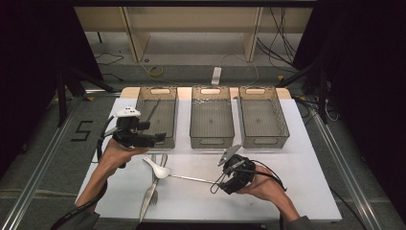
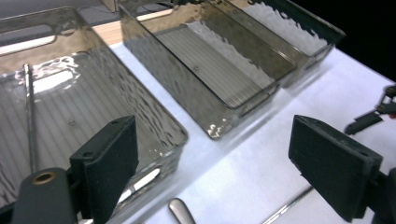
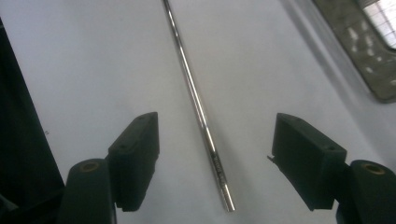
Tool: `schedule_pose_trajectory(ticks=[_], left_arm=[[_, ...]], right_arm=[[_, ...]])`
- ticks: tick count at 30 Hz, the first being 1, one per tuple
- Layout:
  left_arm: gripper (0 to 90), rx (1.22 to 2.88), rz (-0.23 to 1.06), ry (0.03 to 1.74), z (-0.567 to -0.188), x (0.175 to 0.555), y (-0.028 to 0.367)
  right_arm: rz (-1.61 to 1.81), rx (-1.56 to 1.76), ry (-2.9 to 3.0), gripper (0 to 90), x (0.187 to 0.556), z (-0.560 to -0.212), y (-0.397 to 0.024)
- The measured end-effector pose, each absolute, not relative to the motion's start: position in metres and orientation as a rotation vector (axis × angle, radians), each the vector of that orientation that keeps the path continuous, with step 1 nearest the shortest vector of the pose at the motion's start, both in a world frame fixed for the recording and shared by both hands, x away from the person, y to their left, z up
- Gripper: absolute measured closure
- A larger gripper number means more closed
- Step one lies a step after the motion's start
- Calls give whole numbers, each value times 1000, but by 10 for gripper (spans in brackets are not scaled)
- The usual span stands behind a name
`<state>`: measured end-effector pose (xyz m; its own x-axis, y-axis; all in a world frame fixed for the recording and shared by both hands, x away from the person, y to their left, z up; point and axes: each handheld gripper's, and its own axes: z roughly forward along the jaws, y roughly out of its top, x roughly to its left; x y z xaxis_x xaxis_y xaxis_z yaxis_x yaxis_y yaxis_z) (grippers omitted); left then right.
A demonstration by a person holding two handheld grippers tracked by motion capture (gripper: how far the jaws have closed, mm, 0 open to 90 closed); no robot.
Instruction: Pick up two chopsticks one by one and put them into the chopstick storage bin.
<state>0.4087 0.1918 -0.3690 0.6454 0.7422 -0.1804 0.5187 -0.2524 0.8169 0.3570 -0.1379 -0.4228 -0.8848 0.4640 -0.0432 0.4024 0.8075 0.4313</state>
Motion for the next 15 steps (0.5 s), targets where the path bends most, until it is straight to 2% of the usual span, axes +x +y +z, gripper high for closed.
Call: schedule_pose_trajectory(ticks=[7,15], left_arm=[[141,1933,331,934,-385,386,183],[138,1884,302,905,-397,368,176]], right_arm=[[514,618,2923,417,365,-430,-123],[424,598,2965,519,374,-441,-116]])
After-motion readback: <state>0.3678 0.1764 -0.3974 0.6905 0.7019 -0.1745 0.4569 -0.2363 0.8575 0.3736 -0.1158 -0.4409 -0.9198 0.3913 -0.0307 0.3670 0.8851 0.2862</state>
